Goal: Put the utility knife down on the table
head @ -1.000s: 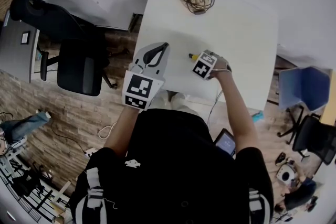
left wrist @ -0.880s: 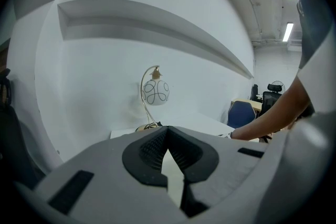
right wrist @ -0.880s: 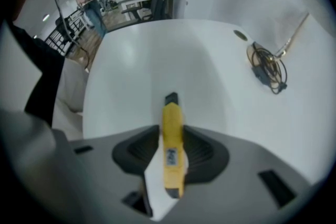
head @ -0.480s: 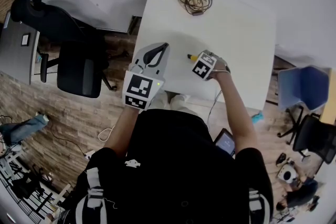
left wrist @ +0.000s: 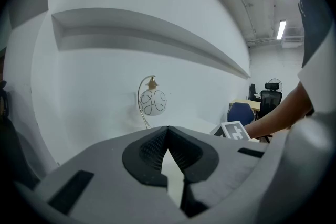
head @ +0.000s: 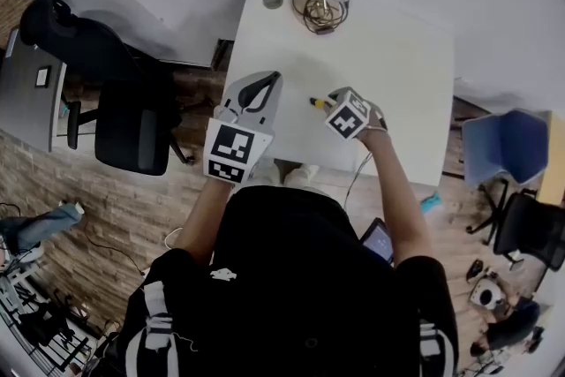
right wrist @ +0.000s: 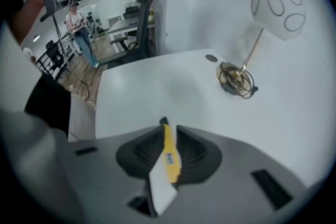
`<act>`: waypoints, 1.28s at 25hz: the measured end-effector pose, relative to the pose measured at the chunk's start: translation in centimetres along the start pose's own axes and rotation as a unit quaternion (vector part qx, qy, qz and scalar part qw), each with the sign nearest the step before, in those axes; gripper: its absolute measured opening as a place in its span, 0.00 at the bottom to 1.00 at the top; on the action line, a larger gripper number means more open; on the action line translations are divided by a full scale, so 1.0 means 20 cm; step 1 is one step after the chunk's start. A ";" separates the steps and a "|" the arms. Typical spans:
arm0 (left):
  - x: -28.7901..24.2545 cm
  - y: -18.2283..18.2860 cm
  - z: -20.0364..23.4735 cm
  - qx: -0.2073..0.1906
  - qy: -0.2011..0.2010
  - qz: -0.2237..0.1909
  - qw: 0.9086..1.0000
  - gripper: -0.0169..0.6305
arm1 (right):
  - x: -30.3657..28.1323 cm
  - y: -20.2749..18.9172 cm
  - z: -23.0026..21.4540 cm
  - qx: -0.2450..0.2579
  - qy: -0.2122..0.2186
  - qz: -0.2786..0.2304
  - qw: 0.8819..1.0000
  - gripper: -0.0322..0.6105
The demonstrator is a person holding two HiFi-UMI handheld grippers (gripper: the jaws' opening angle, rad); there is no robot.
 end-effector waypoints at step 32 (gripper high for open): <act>0.09 0.48 -0.06 -0.045 -0.029 -0.126 0.991 0.05 | 1.38 0.41 0.26 -0.043 -0.202 -0.456 0.866 0.10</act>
Point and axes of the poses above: the fingertips, and each gripper's own axes: x backward along the fingers, z to its left, y out of its top, the point moved 5 cm from there along x, backward along the fingers, and after that the axes turned 14 degrees about y, right-handed, at the moved point
